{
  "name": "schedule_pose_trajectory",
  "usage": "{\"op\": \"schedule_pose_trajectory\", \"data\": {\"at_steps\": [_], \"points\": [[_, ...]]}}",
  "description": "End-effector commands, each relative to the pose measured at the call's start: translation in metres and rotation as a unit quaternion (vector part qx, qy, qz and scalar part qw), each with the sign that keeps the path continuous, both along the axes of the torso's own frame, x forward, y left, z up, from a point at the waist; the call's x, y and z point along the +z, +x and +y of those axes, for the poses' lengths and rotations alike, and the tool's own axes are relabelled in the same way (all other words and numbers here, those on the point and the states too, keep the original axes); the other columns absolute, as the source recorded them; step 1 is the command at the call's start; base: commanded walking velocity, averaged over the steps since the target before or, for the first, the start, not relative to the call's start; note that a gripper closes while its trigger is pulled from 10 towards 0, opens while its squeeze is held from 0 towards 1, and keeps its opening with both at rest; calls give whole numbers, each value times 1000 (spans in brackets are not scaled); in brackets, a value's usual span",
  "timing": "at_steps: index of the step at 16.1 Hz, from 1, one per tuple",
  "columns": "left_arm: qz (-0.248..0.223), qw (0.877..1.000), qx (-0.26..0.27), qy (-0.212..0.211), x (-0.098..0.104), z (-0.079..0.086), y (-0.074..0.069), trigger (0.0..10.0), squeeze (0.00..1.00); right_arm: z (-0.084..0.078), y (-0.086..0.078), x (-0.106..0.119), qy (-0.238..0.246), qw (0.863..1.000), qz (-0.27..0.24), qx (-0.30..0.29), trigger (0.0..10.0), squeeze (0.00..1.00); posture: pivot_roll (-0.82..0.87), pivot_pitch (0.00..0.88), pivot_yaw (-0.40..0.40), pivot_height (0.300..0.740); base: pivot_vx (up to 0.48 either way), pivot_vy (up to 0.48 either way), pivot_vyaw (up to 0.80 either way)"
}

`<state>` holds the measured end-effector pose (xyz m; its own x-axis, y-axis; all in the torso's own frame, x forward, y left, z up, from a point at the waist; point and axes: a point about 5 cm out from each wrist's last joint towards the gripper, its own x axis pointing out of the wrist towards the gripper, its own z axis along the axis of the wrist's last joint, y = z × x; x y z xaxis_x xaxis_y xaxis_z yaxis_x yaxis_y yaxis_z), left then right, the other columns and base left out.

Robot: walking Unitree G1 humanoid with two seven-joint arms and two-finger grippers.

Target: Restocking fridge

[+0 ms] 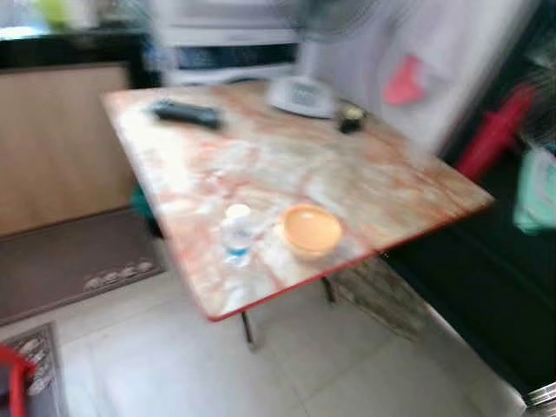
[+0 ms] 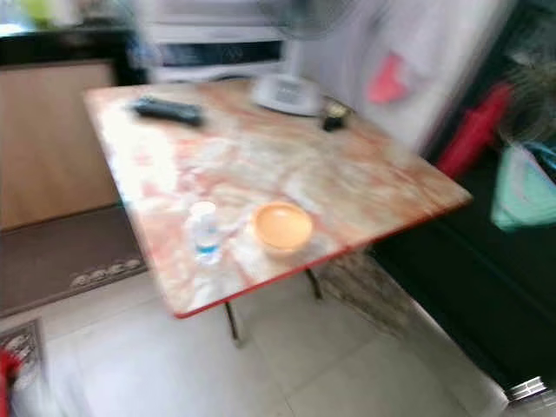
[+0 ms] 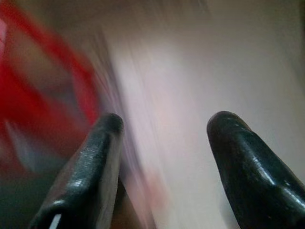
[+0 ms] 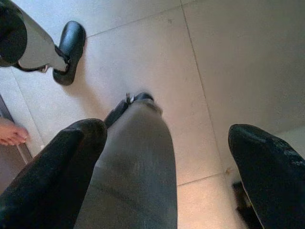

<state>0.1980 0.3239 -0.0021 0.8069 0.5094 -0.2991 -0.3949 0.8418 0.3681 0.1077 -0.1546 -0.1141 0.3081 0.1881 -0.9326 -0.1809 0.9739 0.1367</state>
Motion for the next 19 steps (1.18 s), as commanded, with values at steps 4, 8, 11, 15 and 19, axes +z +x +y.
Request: {"op": "schedule_pose_trajectory", "data": {"at_steps": [4,8,11,15,19], "points": [[-70,996,-56,6,13,-32,15,10000,0,-25,-13,-1,-18,997,0,-78,10000,0,263,0,-74,740,0,0,0],[-154,978,-131,45,43,-60,29,10000,0,-34,-18,-2,-33,993,3,-110,10000,0,222,0,-73,740,0,0,0],[-213,952,-202,82,82,-94,46,10000,0,-39,-16,0,-38,990,-16,-136,10000,0,190,0,-52,740,0,0,0],[-287,908,-299,71,126,-152,60,10000,0,-39,-13,1,-33,981,-46,-183,10000,0,81,0,40,740,0,0,0],[-314,907,-277,49,145,-161,77,10000,0,-21,-11,-1,-37,978,-35,-201,10000,0,132,0,-35,740,0,0,0]]}}
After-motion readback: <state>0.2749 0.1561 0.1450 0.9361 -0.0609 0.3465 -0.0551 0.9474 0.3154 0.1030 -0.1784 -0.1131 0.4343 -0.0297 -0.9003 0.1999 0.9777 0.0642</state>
